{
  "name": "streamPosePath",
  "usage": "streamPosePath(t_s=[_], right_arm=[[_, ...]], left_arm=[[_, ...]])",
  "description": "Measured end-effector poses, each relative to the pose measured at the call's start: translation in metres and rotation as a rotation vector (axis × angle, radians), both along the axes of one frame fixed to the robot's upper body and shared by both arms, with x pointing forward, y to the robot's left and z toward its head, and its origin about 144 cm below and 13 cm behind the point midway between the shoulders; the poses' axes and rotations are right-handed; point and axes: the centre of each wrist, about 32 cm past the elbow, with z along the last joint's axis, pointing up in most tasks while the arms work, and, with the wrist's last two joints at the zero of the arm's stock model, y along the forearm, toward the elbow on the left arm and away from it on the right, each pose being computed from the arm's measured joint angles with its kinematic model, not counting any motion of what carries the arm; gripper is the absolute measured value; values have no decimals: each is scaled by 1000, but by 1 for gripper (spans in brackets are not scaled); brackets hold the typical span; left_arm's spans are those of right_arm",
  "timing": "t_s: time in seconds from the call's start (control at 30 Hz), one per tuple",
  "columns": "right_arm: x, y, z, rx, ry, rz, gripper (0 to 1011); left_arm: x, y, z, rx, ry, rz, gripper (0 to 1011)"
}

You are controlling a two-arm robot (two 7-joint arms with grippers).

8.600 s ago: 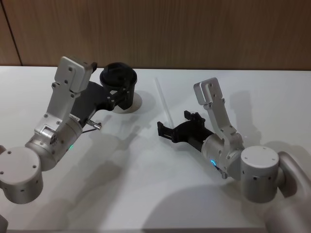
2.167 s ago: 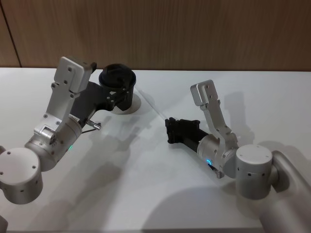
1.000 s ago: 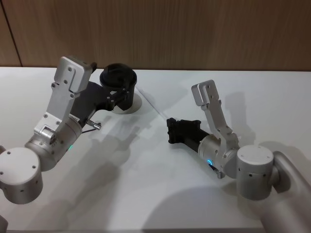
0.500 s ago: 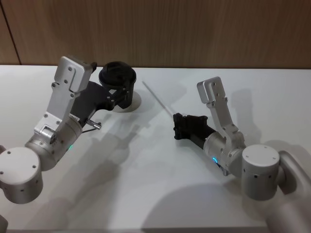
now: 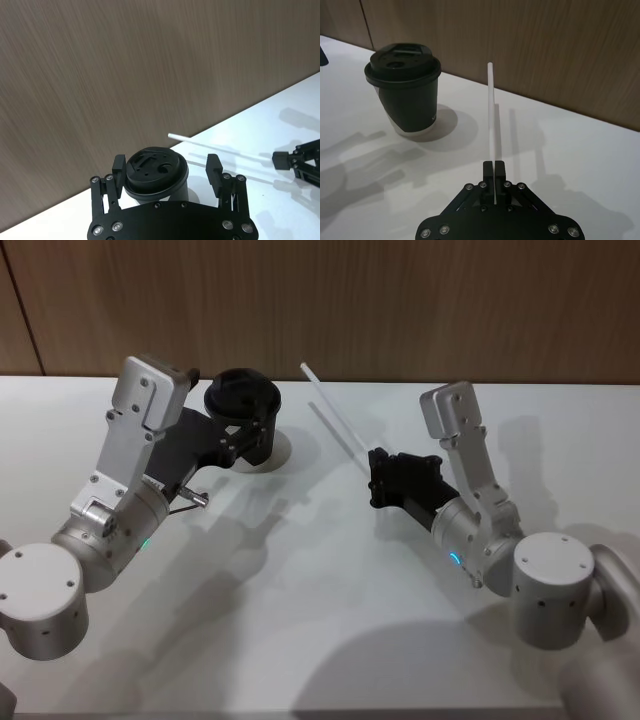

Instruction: Pick up the straw with one hand, pass it to the other hand, and insert it into the cup.

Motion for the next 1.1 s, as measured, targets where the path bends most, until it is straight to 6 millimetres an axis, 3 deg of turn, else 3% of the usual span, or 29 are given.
streamPosePath(t_s=[1.1], right_arm=[[-53, -43, 27, 11, -288, -4, 23]], left_arm=[[0, 0, 0, 0, 0, 0, 1002]])
